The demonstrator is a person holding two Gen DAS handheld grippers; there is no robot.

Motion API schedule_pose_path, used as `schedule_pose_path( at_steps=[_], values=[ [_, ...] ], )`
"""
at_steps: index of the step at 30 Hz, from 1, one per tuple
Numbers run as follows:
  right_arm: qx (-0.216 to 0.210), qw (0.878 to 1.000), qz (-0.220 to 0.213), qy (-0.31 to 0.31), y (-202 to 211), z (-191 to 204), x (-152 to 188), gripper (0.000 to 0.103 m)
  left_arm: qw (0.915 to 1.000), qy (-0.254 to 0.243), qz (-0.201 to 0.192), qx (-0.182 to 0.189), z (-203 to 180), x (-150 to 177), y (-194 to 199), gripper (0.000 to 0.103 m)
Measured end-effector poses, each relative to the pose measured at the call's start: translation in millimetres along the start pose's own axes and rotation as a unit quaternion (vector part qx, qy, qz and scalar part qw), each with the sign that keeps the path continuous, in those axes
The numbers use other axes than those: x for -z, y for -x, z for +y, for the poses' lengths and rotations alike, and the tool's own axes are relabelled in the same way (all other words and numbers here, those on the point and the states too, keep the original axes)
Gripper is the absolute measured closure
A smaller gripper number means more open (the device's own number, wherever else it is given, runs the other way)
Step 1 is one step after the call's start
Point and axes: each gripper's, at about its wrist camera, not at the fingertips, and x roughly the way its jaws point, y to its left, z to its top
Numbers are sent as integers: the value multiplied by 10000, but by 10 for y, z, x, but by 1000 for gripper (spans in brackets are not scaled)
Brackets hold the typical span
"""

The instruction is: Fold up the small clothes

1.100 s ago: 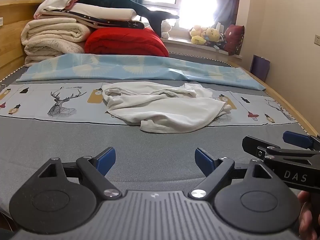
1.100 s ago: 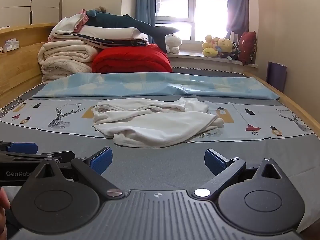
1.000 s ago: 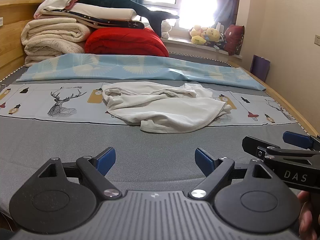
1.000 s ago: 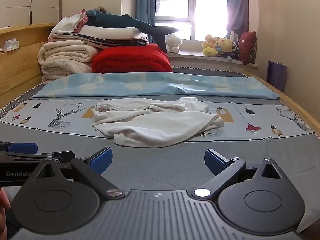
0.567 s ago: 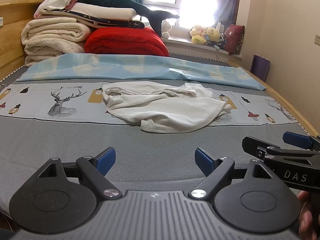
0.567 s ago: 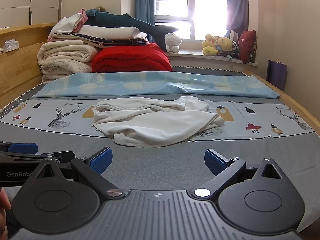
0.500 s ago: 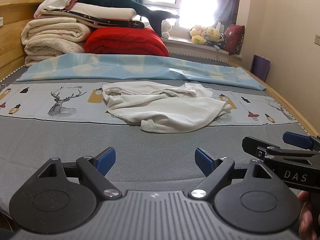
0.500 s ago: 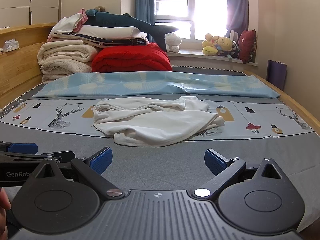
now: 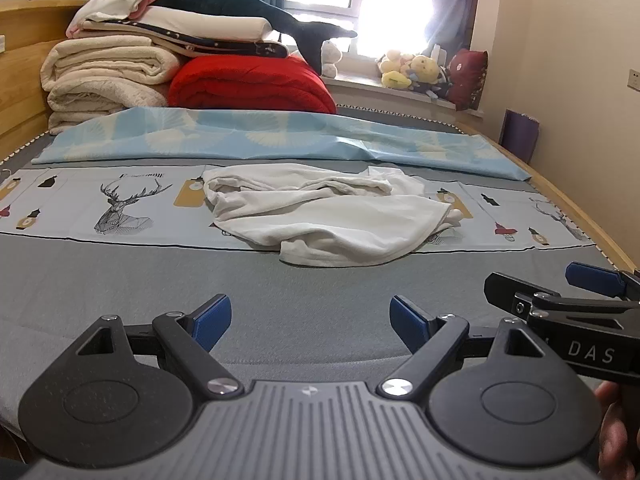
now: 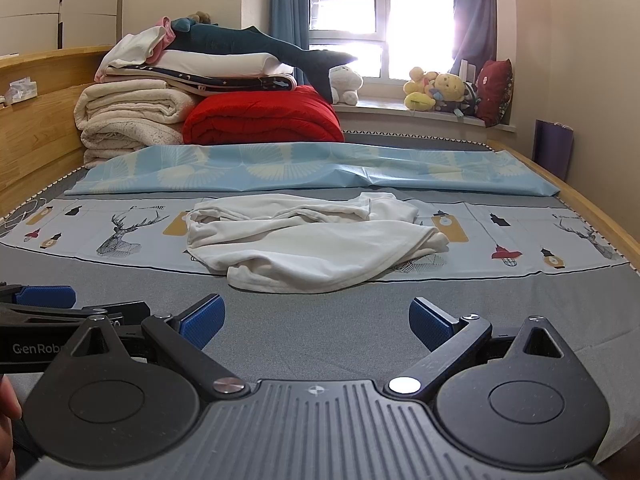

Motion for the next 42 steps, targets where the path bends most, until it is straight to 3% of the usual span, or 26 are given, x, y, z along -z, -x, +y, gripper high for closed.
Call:
schedule_pose_path(
  at_steps=[4, 6, 9, 11, 13, 17, 19, 22, 24, 28, 31, 34, 37, 40, 42],
  values=[
    [68, 9999, -153, 37, 39, -6, -20, 6, 9999, -5, -134, -3, -8, -21, 13, 14],
    [51, 9996, -269, 34, 79, -66, -126, 9, 9998, -50, -198, -8, 12, -1, 36, 22],
    [49, 9982, -581, 120, 116, -236, -361, 17, 9997, -172, -172, -54, 26, -25, 8, 49],
    [158, 9974, -701, 102, 61, -380, -459, 31, 9998, -162, -150, 25, 47, -59, -21, 75],
    [274, 9971, -703, -12, -52, -538, -440, 69, 9996, -20, 135, 229, 98, -122, -99, 90],
    [560, 9973, -221, -418, -298, -754, -239, 87, 9976, -201, 494, 452, 146, -346, -434, 92],
    [431, 9970, -286, -580, -290, -807, -252, 86, 9953, -281, 699, 608, 162, -476, -731, 92],
    [252, 9976, -280, -583, -323, -845, -251, 80, 9937, -765, 711, 397, 163, -606, -1258, 92],
    [140, 9980, -150, -597, -382, -882, -243, 79, 9942, -568, 787, 464, 233, -636, -1580, 92],
    [15, 9984, -146, -542, -487, -931, -338, 79, 9907, 76, 1324, 294, 506, -565, -2300, 91],
    [-50, 9986, -128, -518, -529, -988, -383, 76, 9859, 632, 1524, 266, 640, -536, -2705, 84],
    [-65, 9985, -50, -550, -572, -1062, -398, 73, 9817, 953, 1629, 258, 677, -504, -2968, 72],
    [25, 9983, -51, -573, -597, -1115, -406, 67, 9816, 971, 1622, 255, 636, -490, -3083, 65],
    [87, 9976, 45, -688, -631, -1171, -399, 66, 9852, 781, 1522, 150, 587, -494, -3115, 65],
    [126, 9972, 100, -725, -640, -1188, -389, 66, 9862, 692, 1499, 93, 585, -506, -3118, 79]
  ],
)
